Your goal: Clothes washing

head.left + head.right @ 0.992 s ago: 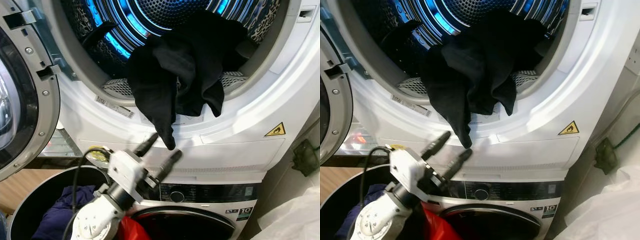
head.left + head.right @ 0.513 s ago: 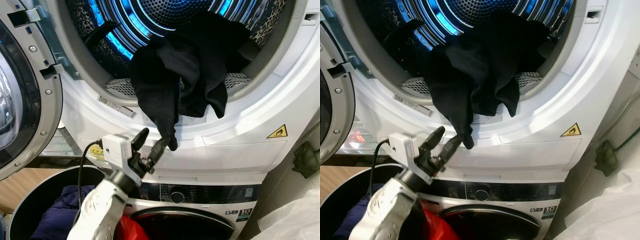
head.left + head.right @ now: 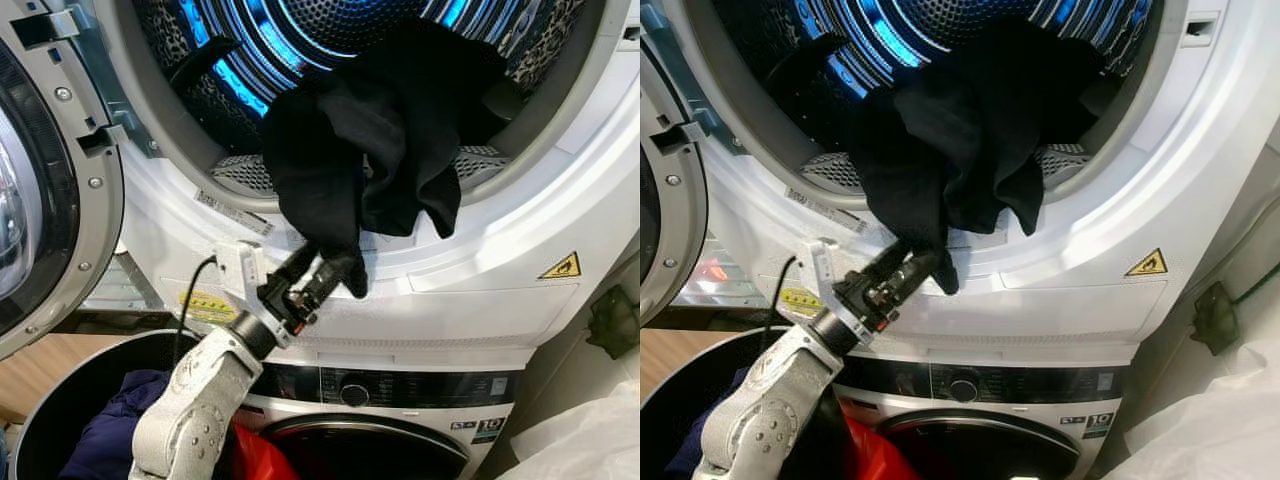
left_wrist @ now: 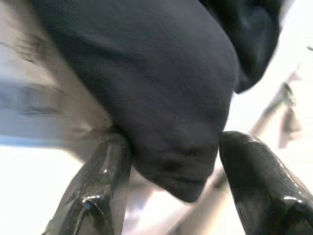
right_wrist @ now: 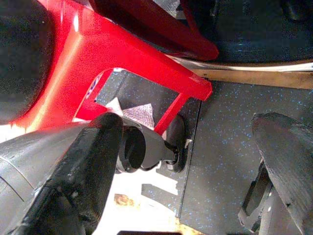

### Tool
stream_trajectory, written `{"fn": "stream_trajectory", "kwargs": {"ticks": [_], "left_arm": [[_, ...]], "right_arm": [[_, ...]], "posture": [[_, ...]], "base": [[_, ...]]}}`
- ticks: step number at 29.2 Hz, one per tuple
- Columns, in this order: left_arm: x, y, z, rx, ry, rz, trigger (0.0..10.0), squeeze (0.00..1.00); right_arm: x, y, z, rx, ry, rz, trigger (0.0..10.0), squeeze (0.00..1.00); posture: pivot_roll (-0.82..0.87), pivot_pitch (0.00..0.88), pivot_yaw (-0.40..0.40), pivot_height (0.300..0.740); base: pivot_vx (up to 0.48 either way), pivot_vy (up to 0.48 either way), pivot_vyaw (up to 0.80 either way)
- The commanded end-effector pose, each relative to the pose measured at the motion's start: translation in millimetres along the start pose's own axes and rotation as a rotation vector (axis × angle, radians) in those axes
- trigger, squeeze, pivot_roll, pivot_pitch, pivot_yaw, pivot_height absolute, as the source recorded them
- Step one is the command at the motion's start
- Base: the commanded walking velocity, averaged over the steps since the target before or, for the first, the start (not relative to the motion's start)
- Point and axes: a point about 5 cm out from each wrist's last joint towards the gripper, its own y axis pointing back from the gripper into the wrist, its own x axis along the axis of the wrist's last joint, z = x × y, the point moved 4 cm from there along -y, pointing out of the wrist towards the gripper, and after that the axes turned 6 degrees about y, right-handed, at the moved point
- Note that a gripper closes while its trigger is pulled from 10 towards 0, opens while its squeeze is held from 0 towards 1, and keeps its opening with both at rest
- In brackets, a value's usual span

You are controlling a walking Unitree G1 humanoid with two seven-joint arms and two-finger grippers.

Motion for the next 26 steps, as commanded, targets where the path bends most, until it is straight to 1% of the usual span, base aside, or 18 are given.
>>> {"fn": "stream_trajectory", "kwargs": {"ticks": [1,2,4,5,7,8,11,12,14,15,16,17,18,21,22,25,26], "left_arm": [[7,-1.1,12.6,-0.071,-0.001,0.007,10.0,0.00],[9,-1.8,18.1,-0.104,0.008,0.005,10.0,0.00],[9,-1.9,19.4,-0.113,0.012,0.003,10.0,0.00],[12,-3.7,26.4,-0.150,0.003,0.007,10.0,0.00],[17,-6.5,32.0,-0.175,-0.013,0.022,10.0,0.00],[17,-6.5,32.0,-0.175,-0.013,0.022,10.0,0.00],[33,-15.3,32.2,-0.155,-0.068,0.096,10.0,0.00],[45,-20.0,36.3,-0.172,-0.085,0.129,10.0,0.00],[53,-21.7,42.9,-0.202,-0.085,0.148,10.0,0.00],[60,-22.8,48.9,-0.229,-0.093,0.165,10.0,0.00],[62,-23.3,50.6,-0.237,-0.100,0.170,10.0,0.00],[69,-24.7,52.2,-0.240,-0.136,0.191,10.0,0.00],[82,-27.7,54.2,-0.240,-0.193,0.236,10.0,0.00],[98,-31.9,56.4,-0.241,-0.237,0.282,10.0,0.00],[110,-36.8,59.3,-0.253,-0.276,0.315,10.0,0.00],[116,-39.5,60.5,-0.260,-0.291,0.333,10.0,0.00],[120,-43.3,58.2,-0.250,-0.300,0.339,10.0,0.00]], "right_arm": [[3,-1.6,-3.1,0.005,0.003,0.005,10.0,0.00],[3,-1.6,-2.9,0.005,0.002,0.007,10.0,0.00],[3,-1.6,-2.9,0.004,0.002,0.008,10.0,0.00],[3,-1.6,-2.7,0.004,0.002,0.007,10.0,0.00],[3,-1.5,-2.3,0.003,0.003,0.005,10.0,0.00],[3,-1.5,-2.3,0.003,0.003,0.005,10.0,0.00],[3,-1.2,-1.3,0.000,0.005,0.003,10.0,0.00],[3,-1.1,-1.1,-0.001,0.006,0.005,10.0,0.00],[4,-1.0,-0.6,-0.004,0.002,0.008,10.0,0.00],[4,-1.1,-0.3,-0.007,-0.003,0.013,10.0,0.00],[4,-1.1,-0.4,-0.007,-0.003,0.013,10.0,0.00],[4,-1.1,-0.3,-0.008,0.002,0.011,10.0,0.00],[4,-1.3,-0.5,-0.008,0.007,0.009,10.0,0.00],[5,-1.5,-0.9,-0.007,0.004,0.010,10.0,0.00],[5,-1.8,-1.6,-0.006,0.002,0.011,10.0,0.00],[6,-2.1,-1.9,-0.006,0.000,0.013,10.0,0.00],[6,-2.3,-2.4,-0.007,0.000,0.014,10.0,0.00]], "posture": [[0.06,0.000,0.110,0.740],[0.06,0.000,0.110,0.740],[0.06,0.000,0.110,0.740],[0.06,0.000,0.110,0.740],[0.06,0.000,0.110,0.740],[0.06,0.000,0.110,0.740],[0.06,0.000,0.106,0.740],[0.05,0.000,0.110,0.740],[0.06,0.000,0.109,0.740],[0.06,0.000,0.109,0.740],[0.06,0.000,0.109,0.740],[0.06,0.000,0.108,0.740],[0.06,0.000,0.107,0.740],[0.06,0.000,0.107,0.740],[0.06,0.000,0.111,0.740],[0.06,0.000,0.113,0.740],[0.06,0.000,0.115,0.740]], "base": [[0.000,0.000,0.00],[0.000,0.000,0.00],[0.000,0.000,0.00],[0.000,0.000,0.00],[0.000,0.000,0.00],[0.000,0.000,0.00],[0.000,0.000,0.00],[0.000,0.000,0.00],[0.000,0.000,0.00],[0.000,0.000,0.00],[0.000,0.000,0.00],[0.000,0.000,0.00],[0.000,0.000,0.00],[0.000,0.000,0.00],[0.000,0.000,0.00],[0.000,0.000,0.00],[0.000,0.000,0.00]]}}
